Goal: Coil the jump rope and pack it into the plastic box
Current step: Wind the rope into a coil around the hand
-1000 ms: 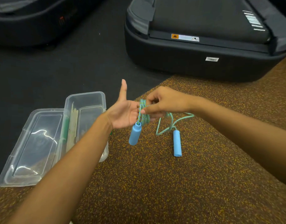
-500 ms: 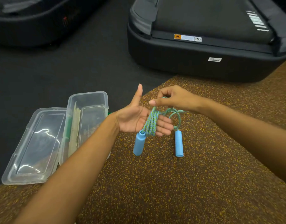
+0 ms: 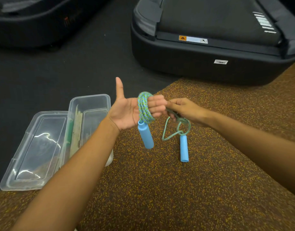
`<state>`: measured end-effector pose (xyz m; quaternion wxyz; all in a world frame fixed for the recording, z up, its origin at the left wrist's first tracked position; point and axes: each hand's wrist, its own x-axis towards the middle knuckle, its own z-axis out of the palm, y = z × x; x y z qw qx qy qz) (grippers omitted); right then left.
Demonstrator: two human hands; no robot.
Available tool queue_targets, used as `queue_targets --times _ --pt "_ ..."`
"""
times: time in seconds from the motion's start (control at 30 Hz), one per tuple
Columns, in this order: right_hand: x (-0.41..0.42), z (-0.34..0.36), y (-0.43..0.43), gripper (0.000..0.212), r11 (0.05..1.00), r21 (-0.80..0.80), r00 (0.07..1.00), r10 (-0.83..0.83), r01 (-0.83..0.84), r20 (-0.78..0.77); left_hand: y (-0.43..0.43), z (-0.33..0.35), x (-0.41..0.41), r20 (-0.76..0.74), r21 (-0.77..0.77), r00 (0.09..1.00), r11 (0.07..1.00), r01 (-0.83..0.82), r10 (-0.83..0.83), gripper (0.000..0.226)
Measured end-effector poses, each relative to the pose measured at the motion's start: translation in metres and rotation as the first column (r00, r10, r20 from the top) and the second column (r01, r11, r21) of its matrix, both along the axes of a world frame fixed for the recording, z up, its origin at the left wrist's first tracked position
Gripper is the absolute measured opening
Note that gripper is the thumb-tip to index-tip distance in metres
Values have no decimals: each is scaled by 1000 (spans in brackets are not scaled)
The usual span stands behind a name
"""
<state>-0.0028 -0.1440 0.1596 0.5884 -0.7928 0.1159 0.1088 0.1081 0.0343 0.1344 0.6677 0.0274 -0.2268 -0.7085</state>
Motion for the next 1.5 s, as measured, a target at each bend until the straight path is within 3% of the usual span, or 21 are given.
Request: queue_targets --times 0.13,0.27,0.43,0.63,0.77,0.87,0.97,1.07,1.13,1.23,1.37,1.5 --pt "-3 -6 -3 38 998 -27 997 47 -49 -56 8 3 12 -12 -23 988 988 -153 153 127" --pt "-6 -6 -2 31 992 -36 989 120 -124 -90 11 1 18 -23 7 966 966 -258 258 124" --pt "-6 -6 3 31 975 -20 962 212 -219 -174 10 2 17 61 177 884 866 -467 464 121" --pt "-4 -9 15 32 964 106 913 265 -244 -310 8 6 12 92 250 824 788 -563 560 120" --pt "-5 -20 16 43 952 7 887 289 -307 -361 9 9 14 80 297 743 695 -655 665 117" --pt "-7 -24 18 33 919 -123 876 307 -374 -372 10 8 15 72 324 697 644 -693 713 114" --pt "-10 -11 27 31 824 -320 873 373 -467 -314 10 6 15 80 337 697 638 -692 713 114" --pt "-12 6 41 33 538 -665 831 501 -518 -241 8 7 13 113 352 698 629 -694 707 114" --pt "-12 17 50 33 396 -791 807 556 -467 -198 7 7 11 129 361 706 630 -687 696 114" --pt "-8 27 56 30 355 -856 786 611 -377 -92 7 8 9 176 374 738 649 -662 651 115" --pt "-2 37 54 26 381 -878 775 632 -289 19 4 9 3 261 432 795 670 -604 548 118" --pt "4 43 48 24 397 -887 793 606 -234 63 -2 13 -5 414 501 847 694 -517 333 118"
